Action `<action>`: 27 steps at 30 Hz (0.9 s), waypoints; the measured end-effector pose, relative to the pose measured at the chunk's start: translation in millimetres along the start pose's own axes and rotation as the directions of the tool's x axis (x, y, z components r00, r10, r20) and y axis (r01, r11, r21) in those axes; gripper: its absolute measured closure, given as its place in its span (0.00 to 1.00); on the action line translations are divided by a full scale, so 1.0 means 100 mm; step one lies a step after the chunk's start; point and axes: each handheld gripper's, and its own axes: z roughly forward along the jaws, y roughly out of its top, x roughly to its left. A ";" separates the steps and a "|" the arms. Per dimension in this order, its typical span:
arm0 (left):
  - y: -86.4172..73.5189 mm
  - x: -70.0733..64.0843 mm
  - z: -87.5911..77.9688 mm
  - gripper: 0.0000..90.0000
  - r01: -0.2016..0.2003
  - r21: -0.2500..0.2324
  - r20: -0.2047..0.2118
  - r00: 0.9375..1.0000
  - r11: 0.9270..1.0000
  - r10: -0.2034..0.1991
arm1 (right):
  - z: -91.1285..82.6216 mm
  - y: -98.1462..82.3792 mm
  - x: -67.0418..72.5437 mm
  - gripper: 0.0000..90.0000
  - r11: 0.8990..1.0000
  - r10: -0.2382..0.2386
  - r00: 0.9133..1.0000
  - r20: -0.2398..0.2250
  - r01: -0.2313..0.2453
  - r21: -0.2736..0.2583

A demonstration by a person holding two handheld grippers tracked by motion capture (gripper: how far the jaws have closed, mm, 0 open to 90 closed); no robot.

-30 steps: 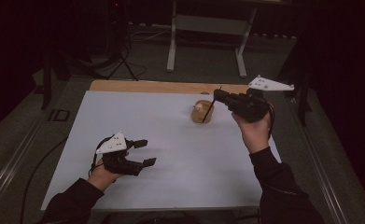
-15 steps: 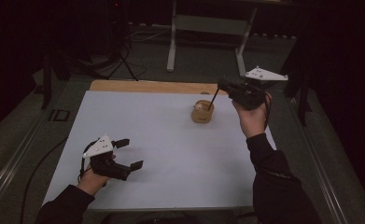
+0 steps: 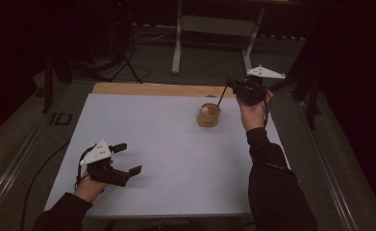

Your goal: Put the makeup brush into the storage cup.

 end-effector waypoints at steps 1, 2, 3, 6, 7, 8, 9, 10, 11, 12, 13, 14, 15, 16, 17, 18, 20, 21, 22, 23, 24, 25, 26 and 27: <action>0.00 0.00 0.00 0.00 0.003 -0.002 0.001 1.000 1.000 -0.003 | 0.02 -0.02 -0.02 0.95 1.000 0.009 1.000 0.004 -0.009 0.003; -0.01 0.01 0.00 0.00 0.004 -0.004 0.001 1.000 1.000 -0.004 | 0.05 -0.03 -0.03 0.95 1.000 0.010 1.000 0.010 -0.010 0.007; -0.01 0.01 0.00 0.00 0.004 -0.004 0.003 1.000 1.000 -0.004 | 0.07 -0.05 -0.04 0.95 1.000 0.020 1.000 0.006 -0.020 0.011; -0.01 0.02 0.00 0.00 0.010 -0.008 0.007 1.000 1.000 -0.010 | 0.15 -0.12 -0.08 0.95 0.999 0.042 0.999 0.001 -0.042 0.019; -0.01 0.01 0.01 0.00 0.007 -0.006 0.005 1.000 1.000 -0.007 | 0.17 -0.15 -0.08 0.95 0.998 0.050 0.999 0.007 -0.050 0.023; -0.01 0.01 0.01 0.00 0.008 -0.003 0.006 1.000 1.000 -0.008 | 0.20 -0.17 -0.09 0.95 0.998 0.051 0.999 0.009 -0.051 0.026; -0.01 0.01 0.01 0.00 0.010 -0.002 0.009 1.000 1.000 -0.010 | 0.23 -0.20 -0.10 0.95 0.998 0.055 0.998 0.008 -0.056 0.033; -0.02 0.01 0.01 0.00 0.011 0.001 0.008 1.000 1.000 -0.011 | 0.26 -0.24 -0.10 0.95 0.997 0.061 0.998 0.013 -0.062 0.036; -0.02 0.01 0.02 0.00 0.007 0.006 0.009 1.000 1.000 -0.007 | 0.30 -0.27 -0.11 0.95 0.997 0.065 0.998 0.015 -0.066 0.044; -0.03 0.01 0.02 0.00 0.011 0.005 0.015 1.000 1.000 -0.011 | 0.33 -0.30 -0.11 0.95 0.996 0.071 0.997 0.015 -0.072 0.055; -0.03 0.01 0.02 0.00 0.012 0.004 0.013 1.000 1.000 -0.012 | 0.36 -0.33 -0.11 0.95 0.996 0.067 0.997 0.024 -0.069 0.064; -0.03 0.02 0.02 0.00 0.010 0.004 0.012 1.000 1.000 -0.010 | 0.39 -0.35 -0.11 0.95 0.995 0.070 0.997 0.023 -0.071 0.070; -0.04 0.02 0.02 0.00 0.010 0.006 0.014 1.000 1.000 -0.010 | 0.42 -0.38 -0.11 0.95 0.994 0.078 0.997 0.022 -0.080 0.076; -0.04 0.02 0.02 0.00 0.016 0.006 0.017 1.000 1.000 -0.016 | 0.45 -0.41 -0.11 0.95 0.993 0.078 0.997 0.025 -0.080 0.087; -0.04 0.02 0.03 0.00 0.020 0.005 0.022 1.000 1.000 -0.021 | 0.48 -0.43 -0.11 0.95 0.993 0.076 0.997 0.030 -0.078 0.093; -0.04 0.02 0.03 0.00 0.016 0.008 0.017 1.000 1.000 -0.016 | 0.50 -0.46 -0.11 0.95 0.992 0.075 0.997 0.031 -0.078 0.100; -0.04 0.03 0.03 0.00 0.017 0.007 0.020 1.000 1.000 -0.017 | 0.55 -0.52 -0.11 0.95 0.989 0.081 0.996 0.031 -0.084 0.124; -0.05 0.04 0.03 0.00 0.018 0.008 0.019 1.000 1.000 -0.018 | 0.58 -0.54 -0.11 0.95 0.987 0.085 0.996 0.032 -0.088 0.134; -0.05 0.04 0.03 0.00 0.016 0.009 0.019 1.000 1.000 -0.016 | 0.60 -0.57 -0.12 0.95 0.984 0.088 0.996 0.027 -0.091 0.150; -0.05 0.04 0.03 0.00 0.016 0.006 0.022 1.000 1.000 -0.016 | 0.62 -0.59 -0.12 0.95 0.983 0.084 0.996 0.034 -0.088 0.160; -0.05 0.04 0.03 0.00 0.016 0.005 0.019 1.000 1.000 -0.016 | 0.64 -0.60 -0.12 0.95 0.981 0.084 0.996 0.030 -0.088 0.174; -0.05 0.04 0.03 0.00 0.016 0.008 0.020 1.000 1.000 -0.016 | 0.65 -0.62 -0.12 0.94 0.980 0.082 0.996 0.028 -0.086 0.181; -0.05 0.04 0.03 0.00 0.016 0.006 0.022 1.000 1.000 -0.016 | 0.66 -0.62 -0.11 0.93 0.979 0.079 0.997 0.024 -0.082 0.185; -0.05 0.04 0.03 0.00 0.018 0.005 0.022 1.000 1.000 -0.018 | 0.66 -0.62 -0.11 0.87 0.979 0.081 0.997 0.015 -0.082 0.188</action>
